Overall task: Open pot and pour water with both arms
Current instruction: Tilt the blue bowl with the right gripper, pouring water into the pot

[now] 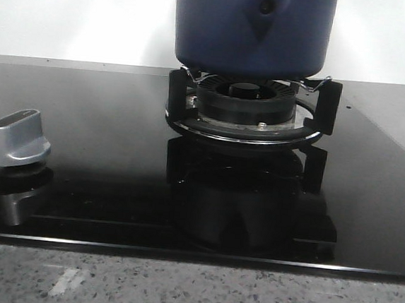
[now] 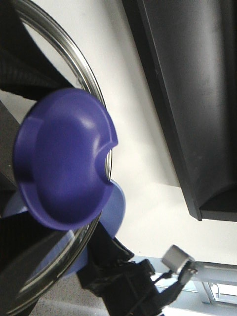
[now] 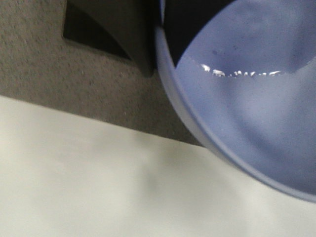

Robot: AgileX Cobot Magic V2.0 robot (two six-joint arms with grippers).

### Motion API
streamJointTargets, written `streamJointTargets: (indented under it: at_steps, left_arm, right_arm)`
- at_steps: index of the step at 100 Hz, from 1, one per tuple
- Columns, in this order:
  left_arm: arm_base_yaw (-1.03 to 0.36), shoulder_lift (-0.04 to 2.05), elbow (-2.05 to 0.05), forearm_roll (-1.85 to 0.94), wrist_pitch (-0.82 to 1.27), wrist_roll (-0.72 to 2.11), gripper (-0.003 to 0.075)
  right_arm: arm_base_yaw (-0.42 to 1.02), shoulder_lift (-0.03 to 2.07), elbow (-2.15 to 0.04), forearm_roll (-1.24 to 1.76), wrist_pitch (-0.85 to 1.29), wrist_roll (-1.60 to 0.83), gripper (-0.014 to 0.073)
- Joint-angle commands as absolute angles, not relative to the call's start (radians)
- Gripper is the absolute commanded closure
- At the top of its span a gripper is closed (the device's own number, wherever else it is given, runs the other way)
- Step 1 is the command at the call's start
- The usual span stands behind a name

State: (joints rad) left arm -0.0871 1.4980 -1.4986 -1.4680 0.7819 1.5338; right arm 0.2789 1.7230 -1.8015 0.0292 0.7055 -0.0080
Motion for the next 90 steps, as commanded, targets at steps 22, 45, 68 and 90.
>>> streamJointTargets:
  at_steps: [22,45,68,90]
  left_arm:
    - [-0.086,1.449,-1.533,-1.561,0.762,1.532,0.0499]
    - [-0.086,1.449,-1.533,-1.561,0.762,1.532,0.0499]
    - [-0.086,1.449,-1.533,-1.561,0.762,1.532,0.0499]
    - [-0.086,1.449,-1.533,-1.561,0.762,1.532,0.0499]
  right_arm:
    - [0.323,1.552,-1.589,-0.067,0.226,-0.014,0.0638]
    - [0.323,1.519,-1.435,-0.123,0.006,-0.014,0.0638]
    - [0.323,1.512,-1.328,-0.135,-0.166,-0.014,0.0639]
    - [0.323,1.512,-1.288,-0.137,-0.256,-0.060,0.0639]
